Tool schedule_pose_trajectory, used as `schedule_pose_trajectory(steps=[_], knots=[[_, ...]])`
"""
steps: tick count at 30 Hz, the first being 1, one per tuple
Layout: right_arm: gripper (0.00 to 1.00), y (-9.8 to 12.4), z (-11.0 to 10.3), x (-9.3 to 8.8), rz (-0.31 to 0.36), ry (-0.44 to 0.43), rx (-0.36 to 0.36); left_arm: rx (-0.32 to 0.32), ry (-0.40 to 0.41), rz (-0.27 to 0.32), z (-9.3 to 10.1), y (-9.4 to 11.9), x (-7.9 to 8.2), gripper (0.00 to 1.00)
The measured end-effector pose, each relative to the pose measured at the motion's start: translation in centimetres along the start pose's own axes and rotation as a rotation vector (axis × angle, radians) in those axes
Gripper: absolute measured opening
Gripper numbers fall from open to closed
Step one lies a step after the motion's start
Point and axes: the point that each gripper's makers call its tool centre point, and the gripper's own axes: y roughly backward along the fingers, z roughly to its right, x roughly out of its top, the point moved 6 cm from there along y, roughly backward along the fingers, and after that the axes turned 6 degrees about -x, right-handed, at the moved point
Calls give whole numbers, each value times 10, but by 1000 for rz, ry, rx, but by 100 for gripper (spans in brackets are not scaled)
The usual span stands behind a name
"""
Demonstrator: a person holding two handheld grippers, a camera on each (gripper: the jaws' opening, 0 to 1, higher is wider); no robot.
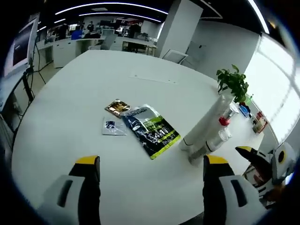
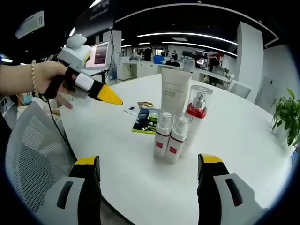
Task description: Arrange the skincare products in the storage area until every visible bottle or jar stands upright without overlapping.
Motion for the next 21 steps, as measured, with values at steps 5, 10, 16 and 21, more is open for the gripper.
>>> schedule_pose_trajectory(steps=[5, 10, 16, 21], knots=[[85, 0, 0, -2, -10, -15, 10, 37, 38, 16, -2, -27, 16, 80], [85, -1, 0, -2, -12, -20, 12, 73, 73, 25, 3, -52, 22, 78], [85, -2, 0, -2, -22, -21, 10, 92, 43, 11, 14, -83, 24, 78], [85, -3, -4, -1, -27, -15, 19, 117, 33, -10, 11, -100, 26, 78]])
